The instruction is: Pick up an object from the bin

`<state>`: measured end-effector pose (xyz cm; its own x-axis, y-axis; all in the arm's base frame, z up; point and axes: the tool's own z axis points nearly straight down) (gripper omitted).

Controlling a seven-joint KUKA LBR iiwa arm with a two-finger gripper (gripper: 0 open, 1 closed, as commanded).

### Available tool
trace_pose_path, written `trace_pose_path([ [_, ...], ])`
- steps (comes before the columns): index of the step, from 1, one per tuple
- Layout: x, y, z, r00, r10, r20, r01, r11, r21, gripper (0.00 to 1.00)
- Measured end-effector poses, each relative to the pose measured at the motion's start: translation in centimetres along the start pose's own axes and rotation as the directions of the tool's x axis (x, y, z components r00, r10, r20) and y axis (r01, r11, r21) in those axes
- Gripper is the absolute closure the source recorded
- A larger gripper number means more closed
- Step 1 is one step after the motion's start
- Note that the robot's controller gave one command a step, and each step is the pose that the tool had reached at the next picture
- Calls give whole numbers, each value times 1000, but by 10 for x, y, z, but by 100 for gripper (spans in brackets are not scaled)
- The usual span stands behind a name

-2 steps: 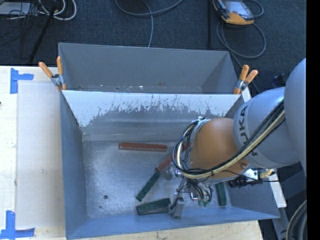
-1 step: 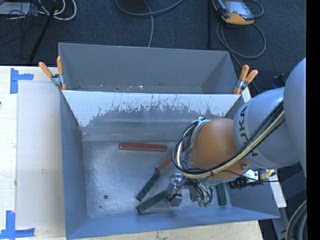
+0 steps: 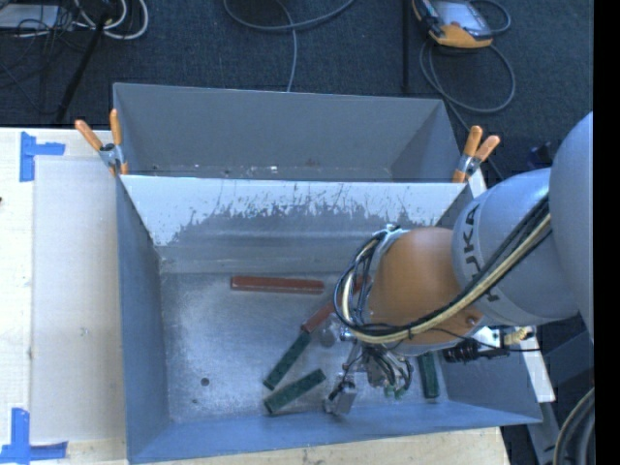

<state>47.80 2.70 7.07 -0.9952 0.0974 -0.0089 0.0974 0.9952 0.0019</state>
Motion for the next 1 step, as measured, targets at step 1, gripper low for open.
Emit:
trace_pose_path([
  [1, -2, 59, 0, 996, -92, -6, 92, 996, -2, 0],
])
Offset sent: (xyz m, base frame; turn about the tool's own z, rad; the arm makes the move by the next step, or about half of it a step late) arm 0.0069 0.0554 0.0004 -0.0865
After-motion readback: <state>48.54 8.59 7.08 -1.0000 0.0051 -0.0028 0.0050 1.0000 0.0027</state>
